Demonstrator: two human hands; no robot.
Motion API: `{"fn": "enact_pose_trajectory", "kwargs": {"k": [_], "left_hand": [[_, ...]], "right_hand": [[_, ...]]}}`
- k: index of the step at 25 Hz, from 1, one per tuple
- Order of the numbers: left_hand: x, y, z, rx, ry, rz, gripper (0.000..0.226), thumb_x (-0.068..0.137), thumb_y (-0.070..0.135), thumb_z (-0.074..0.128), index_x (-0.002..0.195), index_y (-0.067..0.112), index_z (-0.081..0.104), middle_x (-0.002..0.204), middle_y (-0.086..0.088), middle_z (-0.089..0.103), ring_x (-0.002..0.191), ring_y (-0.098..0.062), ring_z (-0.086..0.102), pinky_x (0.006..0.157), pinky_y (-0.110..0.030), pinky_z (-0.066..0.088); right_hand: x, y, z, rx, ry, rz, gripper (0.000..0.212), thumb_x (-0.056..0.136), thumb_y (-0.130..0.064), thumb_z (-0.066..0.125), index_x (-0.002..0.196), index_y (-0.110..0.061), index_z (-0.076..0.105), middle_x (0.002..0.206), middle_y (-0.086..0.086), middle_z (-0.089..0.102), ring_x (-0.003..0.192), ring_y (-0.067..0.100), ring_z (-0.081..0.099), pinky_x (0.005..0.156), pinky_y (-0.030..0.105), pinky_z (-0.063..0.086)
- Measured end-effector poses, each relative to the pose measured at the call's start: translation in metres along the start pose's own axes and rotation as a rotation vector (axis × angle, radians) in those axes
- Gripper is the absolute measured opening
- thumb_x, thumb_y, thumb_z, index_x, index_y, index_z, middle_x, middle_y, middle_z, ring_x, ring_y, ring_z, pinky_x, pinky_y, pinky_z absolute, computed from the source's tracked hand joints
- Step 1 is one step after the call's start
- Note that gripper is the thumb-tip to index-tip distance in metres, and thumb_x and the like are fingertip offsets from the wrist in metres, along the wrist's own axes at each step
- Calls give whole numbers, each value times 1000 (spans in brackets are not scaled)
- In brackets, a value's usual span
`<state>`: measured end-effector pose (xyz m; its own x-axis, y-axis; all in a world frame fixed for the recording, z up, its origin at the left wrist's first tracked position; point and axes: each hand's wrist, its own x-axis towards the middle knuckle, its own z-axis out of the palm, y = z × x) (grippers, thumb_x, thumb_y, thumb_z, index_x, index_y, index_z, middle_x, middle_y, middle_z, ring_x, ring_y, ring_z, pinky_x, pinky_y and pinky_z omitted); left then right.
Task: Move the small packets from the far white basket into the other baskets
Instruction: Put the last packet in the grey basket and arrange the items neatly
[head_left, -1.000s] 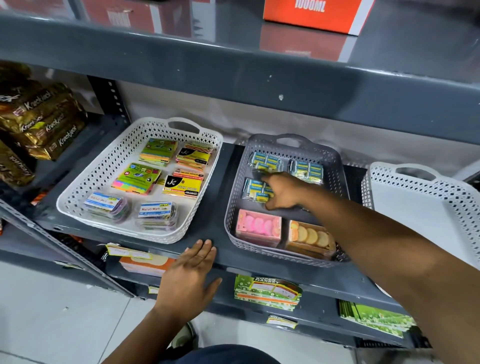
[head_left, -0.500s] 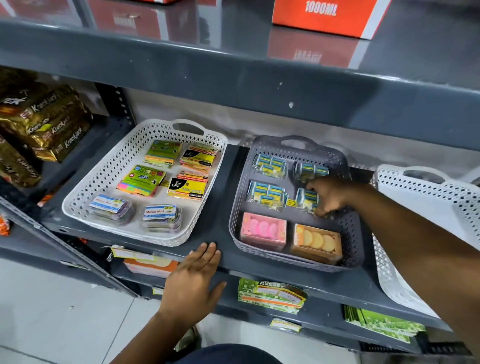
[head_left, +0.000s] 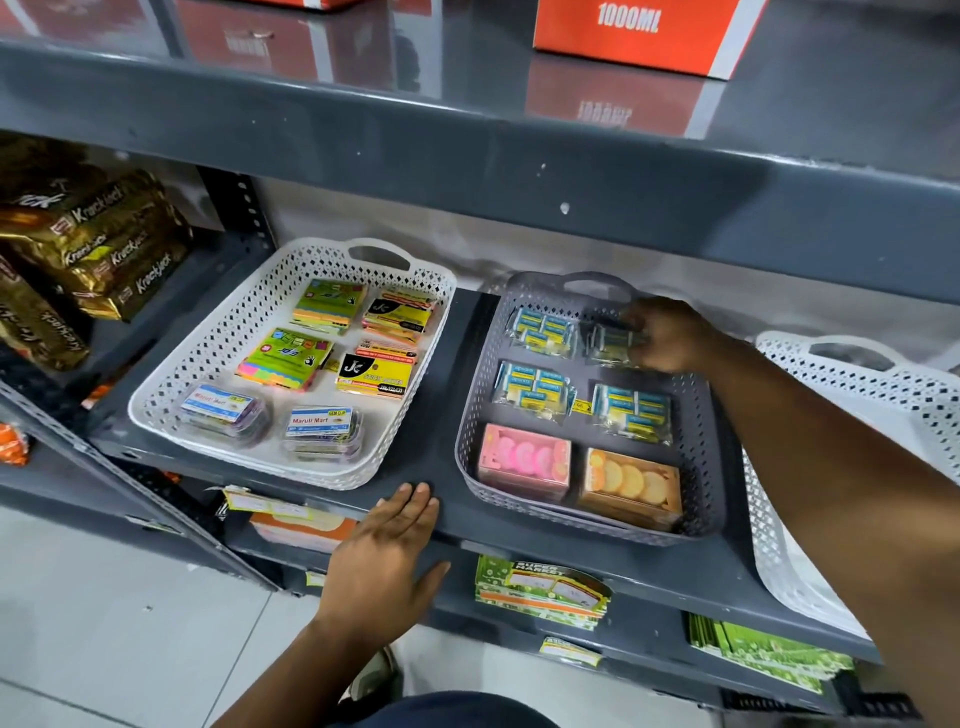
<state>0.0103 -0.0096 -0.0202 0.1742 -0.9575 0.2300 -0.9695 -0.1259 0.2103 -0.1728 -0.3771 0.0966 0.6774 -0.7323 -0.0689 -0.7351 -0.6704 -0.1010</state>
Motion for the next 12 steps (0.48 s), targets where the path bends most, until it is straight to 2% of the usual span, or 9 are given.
{"fn": "enact_pose_trajectory", "kwargs": {"k": [2, 4, 8, 10, 12], "left_hand": [[0, -1, 0, -7, -8, -4, 64, 67, 34, 80, 120, 3, 63, 128, -14, 61, 119, -31, 56, 96, -50, 46], [0, 0, -1, -8, -15, 1, 64, 67, 35, 81, 120, 3, 63, 128, -13, 61, 119, -31, 56, 96, -50, 45], [0, 0, -2, 6, -8, 14, 63, 68, 36, 77, 120, 3, 63, 128, -14, 61, 119, -31, 56, 95, -50, 45], [0, -1, -2, 0, -25, 12, 63, 68, 36, 77, 120, 3, 63, 128, -14, 61, 119, -31, 56, 96, -50, 45], [3, -1, -3, -5, -47, -6, 64, 68, 36, 78, 120, 2, 63, 128, -15, 60, 119, -32, 55, 96, -50, 45]], "right_hand": [[10, 1, 13, -142, -98, 8, 51, 80, -22, 66, 128, -12, 51, 127, 19, 59, 113, 33, 56, 95, 34, 44], [16, 4, 26, -175, -190, 81, 53, 81, -16, 65, 130, -5, 48, 124, 22, 60, 111, 33, 58, 92, 33, 44], [21, 4, 23, -146, -217, 121, 59, 75, -6, 69, 130, -1, 48, 114, 21, 66, 101, 31, 63, 83, 30, 46], [15, 0, 21, -129, -182, 105, 73, 71, -14, 77, 135, -5, 43, 122, 20, 62, 105, 32, 61, 89, 32, 48], [4, -4, 17, -95, -91, 67, 78, 71, -29, 78, 136, -7, 40, 134, 20, 51, 117, 34, 53, 98, 36, 44]]}}
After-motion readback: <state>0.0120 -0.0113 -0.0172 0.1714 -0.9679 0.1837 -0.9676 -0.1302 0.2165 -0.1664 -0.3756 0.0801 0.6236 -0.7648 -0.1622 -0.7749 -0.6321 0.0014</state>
